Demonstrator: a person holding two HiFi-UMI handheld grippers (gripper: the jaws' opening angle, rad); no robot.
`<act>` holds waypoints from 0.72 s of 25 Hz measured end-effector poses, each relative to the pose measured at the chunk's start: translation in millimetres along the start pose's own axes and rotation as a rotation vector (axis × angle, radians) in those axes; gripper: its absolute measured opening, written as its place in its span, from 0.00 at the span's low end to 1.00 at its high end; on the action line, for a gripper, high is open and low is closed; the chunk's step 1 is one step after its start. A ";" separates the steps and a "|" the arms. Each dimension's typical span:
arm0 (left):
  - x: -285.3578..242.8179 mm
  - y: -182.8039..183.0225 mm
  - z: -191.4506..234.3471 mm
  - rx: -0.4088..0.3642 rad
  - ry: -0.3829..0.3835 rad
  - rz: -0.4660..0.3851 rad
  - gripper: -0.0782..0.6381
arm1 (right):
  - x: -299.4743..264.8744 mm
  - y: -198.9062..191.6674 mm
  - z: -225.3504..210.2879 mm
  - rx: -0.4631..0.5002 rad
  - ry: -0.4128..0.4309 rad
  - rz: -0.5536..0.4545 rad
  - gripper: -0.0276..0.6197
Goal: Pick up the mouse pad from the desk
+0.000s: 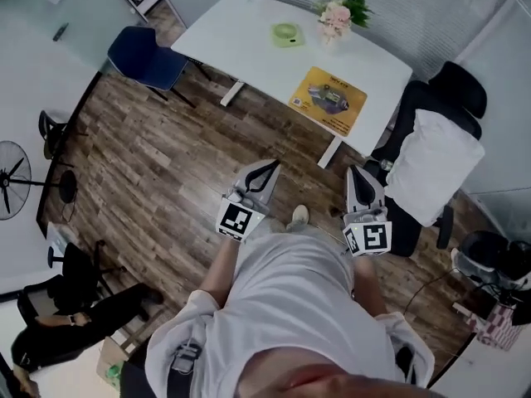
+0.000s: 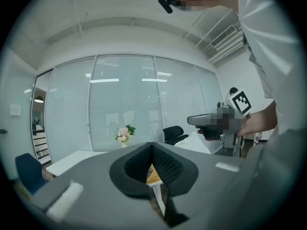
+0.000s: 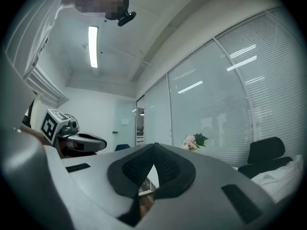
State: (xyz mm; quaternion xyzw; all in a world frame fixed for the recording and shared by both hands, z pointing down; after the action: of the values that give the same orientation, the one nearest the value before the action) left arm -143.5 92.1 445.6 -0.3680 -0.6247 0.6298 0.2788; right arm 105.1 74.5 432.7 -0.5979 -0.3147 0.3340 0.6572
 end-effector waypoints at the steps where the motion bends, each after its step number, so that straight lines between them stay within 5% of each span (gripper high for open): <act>1: -11.1 5.8 7.7 -0.015 0.017 -0.004 0.09 | -11.7 2.7 -8.1 0.001 0.012 -0.009 0.04; 6: -55.6 23.9 37.9 0.005 0.073 -0.033 0.09 | -50.8 8.6 -41.1 0.007 0.029 -0.031 0.04; 12: -110.4 22.0 68.8 -0.009 0.052 -0.051 0.09 | -82.9 -10.8 -79.0 0.003 -0.015 0.014 0.04; 18: -168.7 -0.2 127.3 0.068 0.006 -0.017 0.09 | -142.3 -32.8 -112.5 0.015 -0.103 0.103 0.04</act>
State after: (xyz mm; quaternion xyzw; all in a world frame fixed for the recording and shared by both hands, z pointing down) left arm -150.1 -118.7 458.7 -0.3549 -0.6052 0.6472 0.2982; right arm 116.3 -108.3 453.6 -0.5904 -0.3145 0.4001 0.6264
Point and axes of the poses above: the fingertips, and each gripper's own axes: x backward along the fingers, z to its left, y out of its top, the point moved 8 cm from there along x, backward along the fingers, and after that the axes turned 5 degrees about x, right-handed, at the moved point
